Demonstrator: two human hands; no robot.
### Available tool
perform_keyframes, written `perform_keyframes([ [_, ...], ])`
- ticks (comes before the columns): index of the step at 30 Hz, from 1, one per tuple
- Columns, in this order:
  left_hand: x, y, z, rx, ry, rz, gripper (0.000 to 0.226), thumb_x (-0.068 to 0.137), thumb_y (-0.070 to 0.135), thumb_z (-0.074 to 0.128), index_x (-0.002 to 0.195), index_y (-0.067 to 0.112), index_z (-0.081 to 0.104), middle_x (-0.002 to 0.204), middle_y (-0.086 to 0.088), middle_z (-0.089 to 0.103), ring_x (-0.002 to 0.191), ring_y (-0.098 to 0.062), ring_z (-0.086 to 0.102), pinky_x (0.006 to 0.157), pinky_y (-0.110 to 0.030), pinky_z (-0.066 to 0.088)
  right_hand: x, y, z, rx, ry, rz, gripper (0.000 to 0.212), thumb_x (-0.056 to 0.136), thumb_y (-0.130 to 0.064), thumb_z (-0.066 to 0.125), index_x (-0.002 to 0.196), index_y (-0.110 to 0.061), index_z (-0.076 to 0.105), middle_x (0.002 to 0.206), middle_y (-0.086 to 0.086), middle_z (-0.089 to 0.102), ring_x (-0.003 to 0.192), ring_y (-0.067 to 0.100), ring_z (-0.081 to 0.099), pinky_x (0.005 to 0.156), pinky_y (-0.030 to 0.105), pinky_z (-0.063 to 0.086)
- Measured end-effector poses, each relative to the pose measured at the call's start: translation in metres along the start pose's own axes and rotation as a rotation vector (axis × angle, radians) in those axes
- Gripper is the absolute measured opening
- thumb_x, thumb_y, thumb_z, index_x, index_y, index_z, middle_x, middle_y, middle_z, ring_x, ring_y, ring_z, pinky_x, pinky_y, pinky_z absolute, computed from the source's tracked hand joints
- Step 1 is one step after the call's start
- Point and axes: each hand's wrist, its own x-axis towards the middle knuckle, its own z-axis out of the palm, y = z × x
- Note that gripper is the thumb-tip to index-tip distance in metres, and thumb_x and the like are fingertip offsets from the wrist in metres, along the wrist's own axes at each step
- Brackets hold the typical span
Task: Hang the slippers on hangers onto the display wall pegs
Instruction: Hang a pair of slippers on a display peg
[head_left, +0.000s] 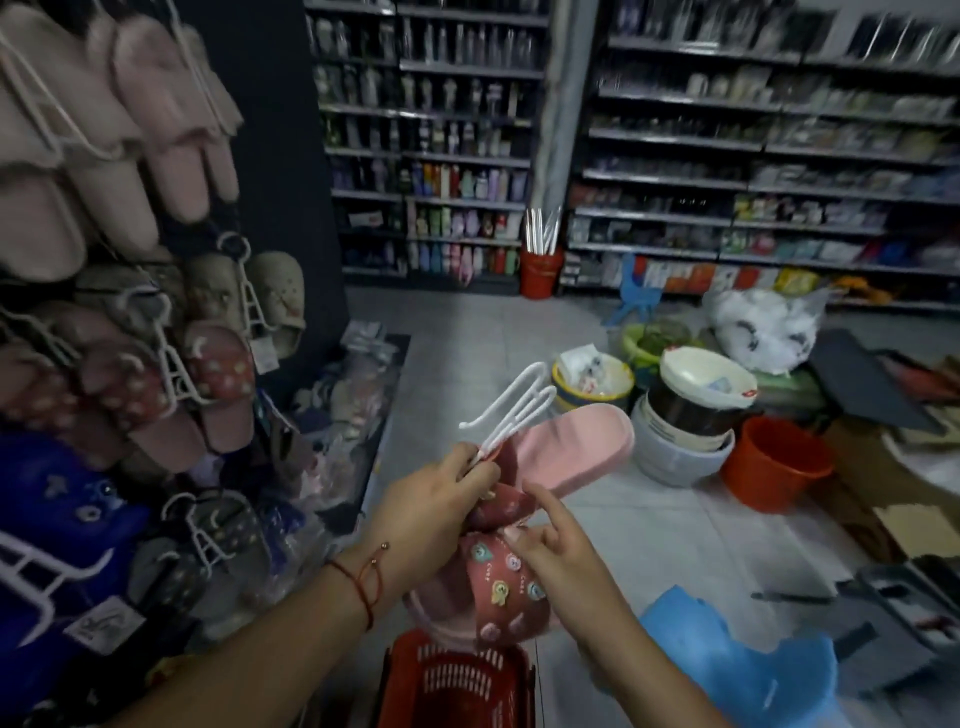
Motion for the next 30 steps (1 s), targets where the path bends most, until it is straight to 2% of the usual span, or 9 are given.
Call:
perform_keyframes([
  [3,0.005,0.009,-0.012,0.055,0.062,-0.003,0.036,0.077,0.033,0.04,0.11,0.027,0.051,0.118,0.005,0.052,0.079,-0.019,0.063,0.047,-0.027,0.044,-0.01,-0.007,-0.011,-0.015,-0.043,-0.075,0.056,0.093,0.0,0.063,0.132,-0.037,0.05,0.085,-0.01,0.077,0.082,0.0,0.072,0.069,0.013,0.051],
  [7,0.01,0.025,-0.016,0.018,0.14,-0.03,0.033,0.074,0.031,0.043,0.106,0.026,0.048,0.116,0.004,0.056,0.074,-0.019,0.065,0.044,-0.027,0.045,-0.017,-0.005,-0.02,-0.031,-0.089,-0.113,0.084,0.084,-0.007,0.076,0.147,-0.042,0.031,0.121,-0.005,0.071,0.11,0.007,0.068,0.089,0.022,0.054],
  [10,0.013,0.033,-0.013,-0.007,0.19,-0.072,0.039,0.071,0.027,0.063,0.108,0.027,0.049,0.121,0.007,0.055,0.074,-0.019,0.067,0.046,-0.028,0.05,-0.02,-0.009,-0.031,-0.067,-0.058,-0.184,0.078,0.077,-0.011,0.075,0.139,-0.042,0.04,0.127,-0.013,0.067,0.115,0.003,0.065,0.091,0.016,0.05],
  [13,0.021,0.038,-0.015,0.006,0.254,-0.171,0.054,0.064,0.031,0.084,0.105,0.025,0.049,0.111,0.005,0.059,0.059,-0.017,0.064,0.042,-0.025,0.045,-0.024,-0.003,-0.046,-0.074,0.002,-0.18,0.069,0.068,-0.027,0.08,0.129,-0.045,0.052,0.125,-0.008,0.068,0.109,0.01,0.068,0.097,0.032,0.054],
  [15,0.027,0.039,-0.018,0.017,0.306,-0.229,0.06,0.062,0.031,0.088,0.106,0.021,0.049,0.101,0.001,0.063,0.054,-0.018,0.064,0.041,-0.024,0.04,-0.025,-0.001,-0.054,-0.055,0.036,-0.113,0.06,0.064,-0.032,0.078,0.119,-0.037,0.056,0.113,-0.008,0.07,0.094,0.009,0.071,0.088,0.038,0.058],
  [19,0.039,0.036,-0.026,0.019,0.34,-0.243,0.07,0.063,0.024,0.089,0.118,0.019,0.047,0.109,-0.001,0.062,0.06,-0.023,0.067,0.042,-0.028,0.043,-0.022,-0.002,-0.065,-0.147,0.048,0.019,0.047,0.081,-0.029,0.076,0.119,-0.031,0.049,0.116,-0.006,0.059,0.084,0.01,0.069,0.064,0.021,0.053],
  [23,0.05,0.038,-0.039,0.085,0.327,-0.139,0.081,0.057,0.023,0.091,0.125,0.018,0.048,0.118,-0.004,0.06,0.07,-0.024,0.068,0.044,-0.03,0.048,-0.014,0.001,-0.067,-0.181,0.003,0.167,0.062,0.081,-0.031,0.077,0.133,-0.024,0.044,0.105,-0.006,0.066,0.087,0.004,0.067,0.066,0.014,0.046],
  [27,0.06,0.032,-0.038,0.159,0.315,-0.055,0.09,0.053,0.024,0.088,0.133,0.021,0.046,0.109,-0.004,0.063,0.075,-0.026,0.067,0.048,-0.035,0.055,-0.008,0.006,-0.062,-0.103,0.043,0.263,0.047,0.087,-0.022,0.074,0.128,-0.015,0.053,0.095,-0.001,0.067,0.077,0.002,0.065,0.06,0.011,0.043],
  [30,0.06,0.027,-0.026,0.187,0.318,-0.029,0.085,0.056,0.014,0.085,0.132,0.023,0.047,0.097,-0.001,0.063,0.07,-0.025,0.063,0.044,-0.034,0.05,-0.006,0.004,-0.055,-0.062,0.031,0.304,0.057,0.065,-0.03,0.081,0.115,-0.012,0.061,0.093,0.001,0.068,0.08,0.008,0.064,0.061,0.015,0.044],
])
